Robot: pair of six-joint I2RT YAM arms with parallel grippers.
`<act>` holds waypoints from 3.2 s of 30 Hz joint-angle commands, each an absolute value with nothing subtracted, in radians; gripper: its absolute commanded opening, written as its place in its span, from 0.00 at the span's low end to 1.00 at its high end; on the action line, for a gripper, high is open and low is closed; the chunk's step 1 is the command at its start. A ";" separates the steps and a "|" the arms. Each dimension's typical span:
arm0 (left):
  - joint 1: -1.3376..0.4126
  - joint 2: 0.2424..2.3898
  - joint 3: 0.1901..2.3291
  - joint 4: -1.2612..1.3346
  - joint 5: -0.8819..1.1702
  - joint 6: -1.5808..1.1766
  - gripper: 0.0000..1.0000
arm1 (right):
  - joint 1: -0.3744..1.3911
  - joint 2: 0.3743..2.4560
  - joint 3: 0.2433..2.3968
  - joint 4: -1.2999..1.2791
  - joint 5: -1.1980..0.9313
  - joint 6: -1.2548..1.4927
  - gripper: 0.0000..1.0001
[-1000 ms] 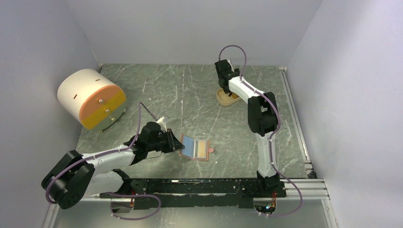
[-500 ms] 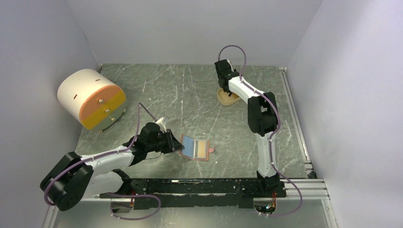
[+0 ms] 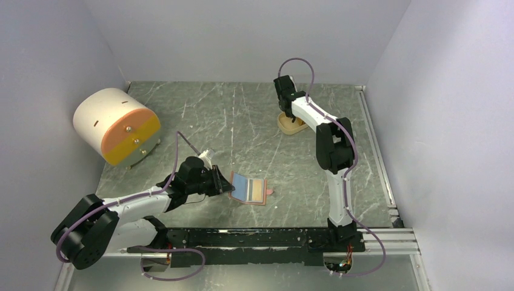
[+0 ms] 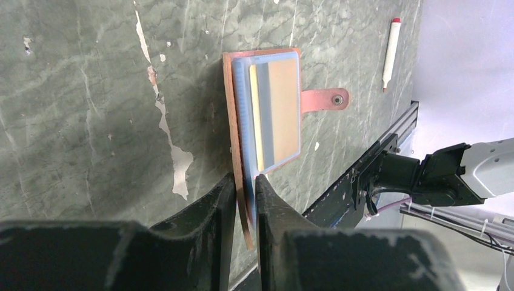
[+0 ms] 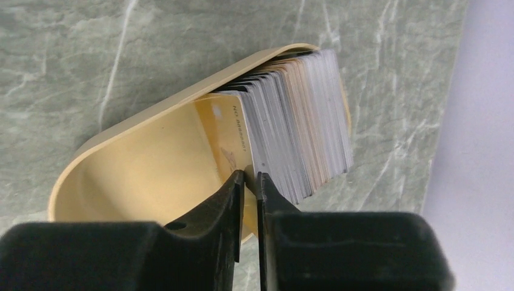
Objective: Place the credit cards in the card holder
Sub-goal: Pick up the credit card from the storage box, then insert the credit card into the card holder.
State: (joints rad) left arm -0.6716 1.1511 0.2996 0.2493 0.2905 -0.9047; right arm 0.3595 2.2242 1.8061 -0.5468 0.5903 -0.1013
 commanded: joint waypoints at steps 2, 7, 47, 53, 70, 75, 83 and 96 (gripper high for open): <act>-0.679 1.139 0.295 0.265 0.279 -0.902 0.23 | 0.354 2.158 1.809 -0.589 0.486 -0.046 0.07; -0.679 1.137 0.300 0.253 0.275 -0.902 0.23 | 0.354 2.096 1.754 -0.605 0.372 -0.003 0.00; -0.678 1.212 0.328 0.142 0.090 -1.163 0.09 | 0.735 1.347 0.514 0.367 -0.250 0.859 0.00; -0.678 1.260 0.313 0.203 0.121 -1.175 0.09 | 0.736 1.403 0.476 0.412 -0.242 0.882 0.00; -0.678 1.215 0.300 0.177 0.119 -1.128 0.14 | 0.737 1.492 0.384 0.529 -0.236 0.947 0.00; -0.677 1.250 0.306 0.186 0.137 -1.122 0.14 | 0.736 1.523 0.378 0.562 -0.256 0.979 0.00; -0.678 1.247 0.313 0.169 0.132 -1.111 0.14 | 0.736 1.549 0.345 0.664 -0.304 1.024 0.00; -0.677 1.266 0.314 0.185 0.147 -1.106 0.14 | 0.737 1.584 0.304 0.867 -0.370 1.108 0.00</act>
